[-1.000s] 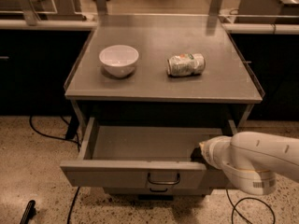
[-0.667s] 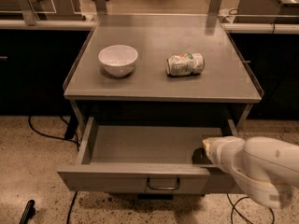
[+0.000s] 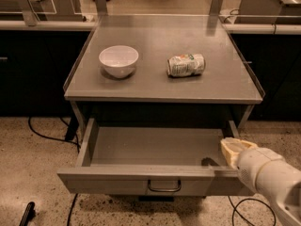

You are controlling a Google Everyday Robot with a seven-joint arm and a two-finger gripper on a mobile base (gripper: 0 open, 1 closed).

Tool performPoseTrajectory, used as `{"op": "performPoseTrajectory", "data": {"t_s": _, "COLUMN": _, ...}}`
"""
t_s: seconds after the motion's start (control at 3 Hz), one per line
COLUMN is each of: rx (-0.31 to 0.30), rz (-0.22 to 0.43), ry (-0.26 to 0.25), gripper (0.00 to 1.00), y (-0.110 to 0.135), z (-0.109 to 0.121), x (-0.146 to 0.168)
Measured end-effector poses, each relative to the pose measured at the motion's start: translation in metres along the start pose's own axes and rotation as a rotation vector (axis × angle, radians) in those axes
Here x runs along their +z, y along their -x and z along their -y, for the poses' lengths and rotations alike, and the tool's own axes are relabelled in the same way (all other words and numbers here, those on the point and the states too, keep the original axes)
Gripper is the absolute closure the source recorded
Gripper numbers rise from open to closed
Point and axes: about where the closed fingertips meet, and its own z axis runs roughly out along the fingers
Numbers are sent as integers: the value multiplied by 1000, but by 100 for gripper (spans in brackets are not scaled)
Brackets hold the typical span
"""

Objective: Open top drawer

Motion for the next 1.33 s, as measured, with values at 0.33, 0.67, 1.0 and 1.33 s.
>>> {"op": "performPoseTrajectory", "data": {"t_s": 0.33, "rx": 5, "rz": 72, "ry": -6, "gripper": 81, "y": 19, "z": 2, "x": -17}}
{"op": "performPoseTrajectory", "data": {"t_s": 0.67, "rx": 5, "rz": 72, "ry": -6, "gripper": 58, "y": 19, "z": 2, "x": -17}}
{"op": "performPoseTrajectory", "data": {"t_s": 1.0, "rx": 5, "rz": 72, "ry": -6, "gripper": 35, "y": 19, "z": 2, "x": -17}}
{"op": "performPoseTrajectory", "data": {"t_s": 1.33, "rx": 5, "rz": 72, "ry": -6, "gripper": 11, "y": 19, "z": 2, "x": -17}}
